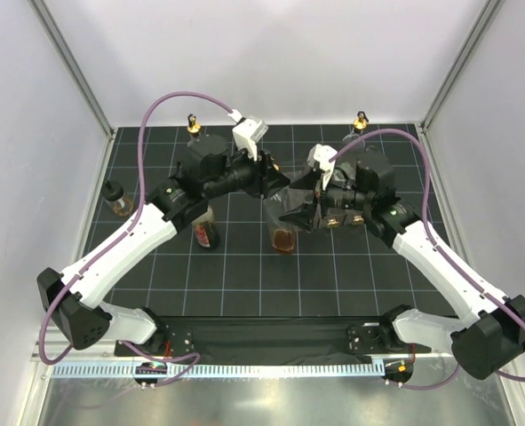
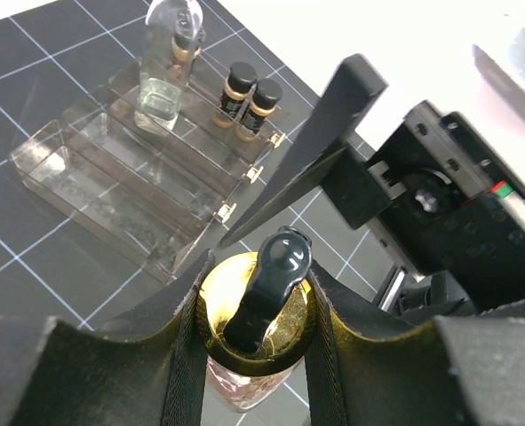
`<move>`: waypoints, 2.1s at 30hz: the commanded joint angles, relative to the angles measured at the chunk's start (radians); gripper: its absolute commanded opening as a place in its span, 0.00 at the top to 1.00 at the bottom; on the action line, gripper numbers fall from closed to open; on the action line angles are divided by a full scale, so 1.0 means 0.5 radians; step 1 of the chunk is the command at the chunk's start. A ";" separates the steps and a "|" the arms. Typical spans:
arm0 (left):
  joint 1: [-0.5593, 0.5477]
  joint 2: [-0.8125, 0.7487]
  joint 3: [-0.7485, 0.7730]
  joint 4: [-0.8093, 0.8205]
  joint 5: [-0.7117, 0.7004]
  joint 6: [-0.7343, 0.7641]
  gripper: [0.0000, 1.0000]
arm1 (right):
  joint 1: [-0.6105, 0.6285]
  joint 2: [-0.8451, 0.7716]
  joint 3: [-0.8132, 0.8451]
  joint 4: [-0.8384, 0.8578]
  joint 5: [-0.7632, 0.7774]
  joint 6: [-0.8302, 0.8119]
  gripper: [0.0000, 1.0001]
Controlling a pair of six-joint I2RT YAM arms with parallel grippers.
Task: Organize the condiment bottles
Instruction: Pick up the bottle from the center of the board.
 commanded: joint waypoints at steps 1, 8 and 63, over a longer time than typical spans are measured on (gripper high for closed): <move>-0.027 -0.090 0.026 0.180 -0.009 -0.052 1.00 | 0.037 0.051 0.033 0.203 -0.019 0.152 0.00; -0.049 -0.087 0.050 0.186 -0.021 -0.065 1.00 | 0.129 0.134 0.045 0.231 -0.050 0.201 0.00; -0.030 -0.391 0.296 -0.016 -0.472 0.208 0.00 | 0.046 -0.111 -0.253 -0.223 -0.290 -0.495 0.96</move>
